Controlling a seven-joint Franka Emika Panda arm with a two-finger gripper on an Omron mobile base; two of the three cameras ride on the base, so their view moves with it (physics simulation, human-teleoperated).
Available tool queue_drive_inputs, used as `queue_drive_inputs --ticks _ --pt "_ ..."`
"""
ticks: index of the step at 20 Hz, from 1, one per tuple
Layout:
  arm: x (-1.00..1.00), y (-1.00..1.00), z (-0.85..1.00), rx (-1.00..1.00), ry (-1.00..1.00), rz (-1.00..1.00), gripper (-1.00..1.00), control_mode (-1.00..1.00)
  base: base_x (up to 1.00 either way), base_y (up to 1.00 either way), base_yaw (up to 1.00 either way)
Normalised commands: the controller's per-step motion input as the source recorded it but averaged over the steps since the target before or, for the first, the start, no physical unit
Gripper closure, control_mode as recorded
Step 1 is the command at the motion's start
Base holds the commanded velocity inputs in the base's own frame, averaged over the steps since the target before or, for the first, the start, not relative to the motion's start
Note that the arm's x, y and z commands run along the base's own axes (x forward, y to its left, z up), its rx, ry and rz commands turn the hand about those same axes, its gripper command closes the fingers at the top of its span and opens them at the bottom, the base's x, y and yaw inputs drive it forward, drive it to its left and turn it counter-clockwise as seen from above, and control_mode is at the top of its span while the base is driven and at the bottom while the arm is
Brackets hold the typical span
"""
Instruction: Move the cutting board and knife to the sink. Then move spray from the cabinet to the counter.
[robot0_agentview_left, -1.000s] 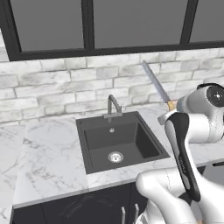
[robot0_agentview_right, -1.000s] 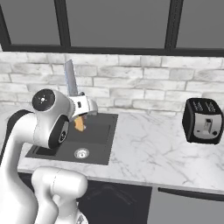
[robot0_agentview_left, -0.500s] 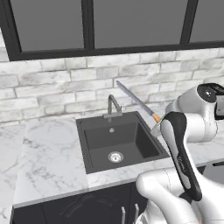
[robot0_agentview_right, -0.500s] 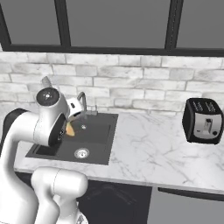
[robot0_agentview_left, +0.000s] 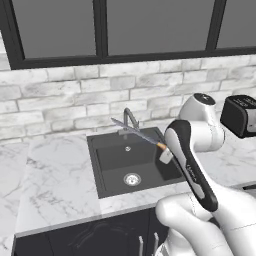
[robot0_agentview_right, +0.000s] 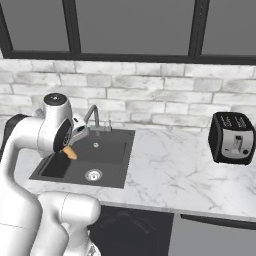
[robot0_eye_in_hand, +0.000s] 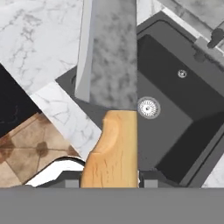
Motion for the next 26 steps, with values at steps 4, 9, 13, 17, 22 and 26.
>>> queue_drive_inputs --ticks 4,9,13,17,22,26 --pt "0.20 0.05 -0.40 -0.04 0.13 0.11 1.00 -1.00 0.00 0.00 0.00" --pt "0.43 0.00 -0.40 -0.05 0.02 0.07 1.00 -1.00 0.00 0.00 0.00" --pt "0.46 0.00 -0.43 -0.06 0.00 0.05 1.00 -1.00 0.00 0.00 0.00" --pt "0.44 0.00 -0.44 -0.06 0.00 0.04 1.00 -1.00 0.00 0.00 0.00" --pt "0.39 0.00 -0.42 -0.05 0.00 0.03 1.00 -1.00 0.00 0.00 0.00" --pt "0.25 -0.04 -0.30 -0.02 0.03 0.00 1.00 -1.00 0.00 0.00 0.00"
